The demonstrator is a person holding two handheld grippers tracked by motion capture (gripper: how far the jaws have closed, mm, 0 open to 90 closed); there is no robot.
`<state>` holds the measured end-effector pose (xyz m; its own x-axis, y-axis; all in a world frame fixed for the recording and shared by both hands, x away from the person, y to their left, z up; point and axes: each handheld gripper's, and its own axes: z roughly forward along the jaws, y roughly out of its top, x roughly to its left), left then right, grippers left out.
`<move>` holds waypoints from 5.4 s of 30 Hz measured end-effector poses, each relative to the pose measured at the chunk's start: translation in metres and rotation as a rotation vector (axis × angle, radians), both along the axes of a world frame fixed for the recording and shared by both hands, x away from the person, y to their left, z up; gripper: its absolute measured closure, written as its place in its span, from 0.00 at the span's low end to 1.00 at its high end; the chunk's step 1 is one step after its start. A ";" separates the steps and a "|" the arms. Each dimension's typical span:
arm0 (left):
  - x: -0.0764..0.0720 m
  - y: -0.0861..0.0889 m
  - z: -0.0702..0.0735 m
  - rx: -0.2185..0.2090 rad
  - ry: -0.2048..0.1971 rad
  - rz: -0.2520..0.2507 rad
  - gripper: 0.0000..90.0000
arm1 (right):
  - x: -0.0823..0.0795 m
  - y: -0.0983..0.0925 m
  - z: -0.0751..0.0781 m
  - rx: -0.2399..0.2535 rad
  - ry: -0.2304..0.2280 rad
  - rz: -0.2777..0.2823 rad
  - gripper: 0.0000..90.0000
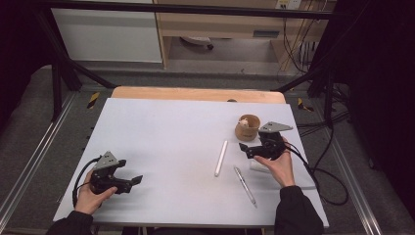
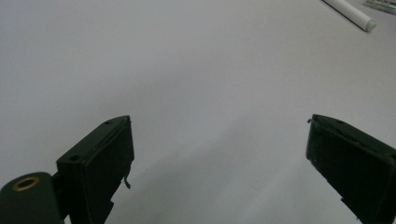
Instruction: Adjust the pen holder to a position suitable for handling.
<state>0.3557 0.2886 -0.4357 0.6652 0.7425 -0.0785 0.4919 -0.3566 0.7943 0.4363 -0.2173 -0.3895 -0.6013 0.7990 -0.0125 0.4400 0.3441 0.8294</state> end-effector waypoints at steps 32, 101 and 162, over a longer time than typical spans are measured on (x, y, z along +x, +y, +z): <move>0.000 0.001 0.000 0.003 -0.001 -0.002 0.09 | 0.066 0.007 -0.013 -0.127 0.002 0.031 0.55; 0.000 0.000 0.001 0.002 -0.003 -0.006 0.09 | 0.045 0.055 0.033 -0.128 -0.098 0.182 0.74; -0.001 -0.001 0.001 0.000 -0.001 -0.013 0.09 | 0.054 0.163 -0.013 -0.141 0.015 0.326 0.74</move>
